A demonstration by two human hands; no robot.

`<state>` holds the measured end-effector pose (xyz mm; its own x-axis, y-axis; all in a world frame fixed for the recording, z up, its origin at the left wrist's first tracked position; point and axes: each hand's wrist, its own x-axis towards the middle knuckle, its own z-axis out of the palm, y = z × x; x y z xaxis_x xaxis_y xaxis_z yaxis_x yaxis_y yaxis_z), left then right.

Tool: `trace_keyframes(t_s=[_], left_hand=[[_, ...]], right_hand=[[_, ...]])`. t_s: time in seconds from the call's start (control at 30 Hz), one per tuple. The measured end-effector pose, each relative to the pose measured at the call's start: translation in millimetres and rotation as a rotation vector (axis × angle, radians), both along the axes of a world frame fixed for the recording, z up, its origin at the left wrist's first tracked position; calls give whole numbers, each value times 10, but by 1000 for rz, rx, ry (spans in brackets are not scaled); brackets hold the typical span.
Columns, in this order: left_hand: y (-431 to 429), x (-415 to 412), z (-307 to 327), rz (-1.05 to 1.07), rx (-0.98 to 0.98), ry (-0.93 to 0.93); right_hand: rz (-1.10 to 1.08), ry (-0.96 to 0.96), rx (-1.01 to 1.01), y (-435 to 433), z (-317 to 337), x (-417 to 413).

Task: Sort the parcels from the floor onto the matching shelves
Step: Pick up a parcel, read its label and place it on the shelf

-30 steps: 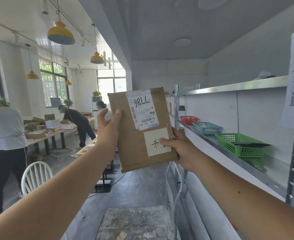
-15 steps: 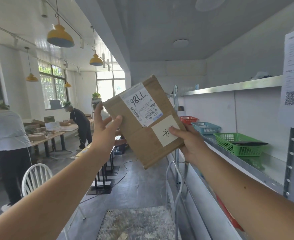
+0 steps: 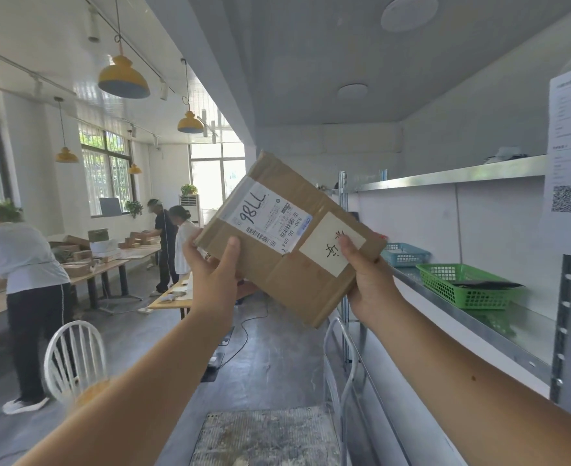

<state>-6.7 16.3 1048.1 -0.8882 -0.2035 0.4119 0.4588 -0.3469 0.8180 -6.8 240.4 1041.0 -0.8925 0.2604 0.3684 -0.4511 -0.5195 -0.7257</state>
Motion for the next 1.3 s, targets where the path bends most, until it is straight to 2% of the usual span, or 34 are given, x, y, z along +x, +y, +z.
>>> trace_keyframes(t_s=[0.1, 0.27, 0.4, 0.53, 0.63, 0.83, 1.03, 1.1, 1.3], left_hand=[[66, 34, -11, -32, 160, -47], [221, 137, 18, -76, 441, -83], [353, 192, 0, -68, 500, -116], [380, 219, -119, -102, 479, -165], [277, 209, -197, -86, 393, -269], [13, 45, -264, -51, 165, -464], [-129, -105, -212, -194, -139, -581], [-110, -119, -199, -244, -147, -587], [-119, -240, -305, -554, 10, -557]], right_hand=[[48, 1, 95, -70, -38, 49], [249, -69, 132, -170, -229, 123], [414, -133, -42, -350, -333, 140], [322, -56, -166, -393, -245, 111], [256, -53, -244, -268, -190, 75], [204, -88, -180, 1, -184, 81], [129, -92, -100, 66, -205, 83], [125, -65, -73, 74, -192, 90], [91, 24, -82, 91, -131, 65]])
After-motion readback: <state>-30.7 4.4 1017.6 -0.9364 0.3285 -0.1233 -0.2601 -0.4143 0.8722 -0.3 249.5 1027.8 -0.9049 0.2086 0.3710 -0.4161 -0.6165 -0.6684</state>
